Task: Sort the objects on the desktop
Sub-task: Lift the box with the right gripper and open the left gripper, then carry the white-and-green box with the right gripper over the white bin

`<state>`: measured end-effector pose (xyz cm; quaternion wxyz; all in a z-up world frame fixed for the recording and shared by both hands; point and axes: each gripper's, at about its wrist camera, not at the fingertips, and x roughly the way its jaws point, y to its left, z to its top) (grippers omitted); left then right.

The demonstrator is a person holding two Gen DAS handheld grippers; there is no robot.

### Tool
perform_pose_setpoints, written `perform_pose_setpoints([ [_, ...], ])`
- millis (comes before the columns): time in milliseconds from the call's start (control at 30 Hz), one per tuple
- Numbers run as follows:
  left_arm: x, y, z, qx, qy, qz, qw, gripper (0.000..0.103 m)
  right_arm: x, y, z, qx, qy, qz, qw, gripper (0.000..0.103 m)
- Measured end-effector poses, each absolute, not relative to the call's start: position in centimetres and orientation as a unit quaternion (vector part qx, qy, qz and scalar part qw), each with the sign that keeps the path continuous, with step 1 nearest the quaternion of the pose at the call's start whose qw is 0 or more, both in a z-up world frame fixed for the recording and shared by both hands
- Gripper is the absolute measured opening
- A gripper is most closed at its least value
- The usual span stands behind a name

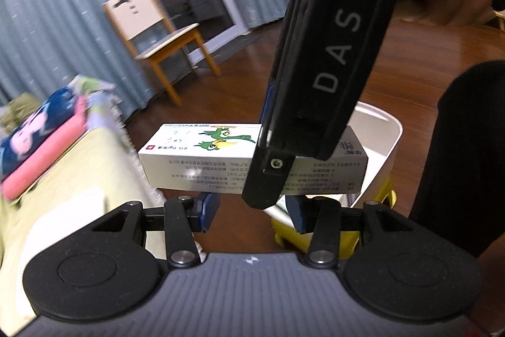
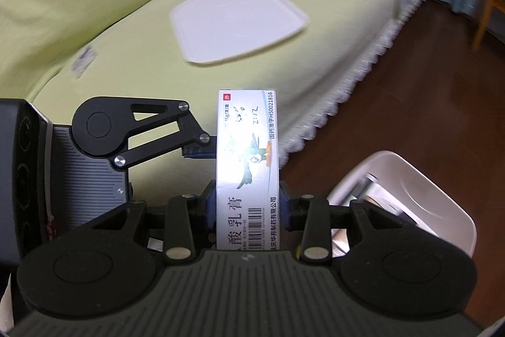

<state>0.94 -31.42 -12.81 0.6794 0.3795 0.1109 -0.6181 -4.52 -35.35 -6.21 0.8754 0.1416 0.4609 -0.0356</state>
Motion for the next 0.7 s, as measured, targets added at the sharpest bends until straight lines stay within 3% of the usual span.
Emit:
perform_pose_setpoints([
  [700, -1.6, -43.3, -17.7, 0.410, 0.074, -0.651, 0.635, 0.053, -9.6, -44.5, -11.1, 0.200, 0.448, -0.143, 0.859, 0.034],
])
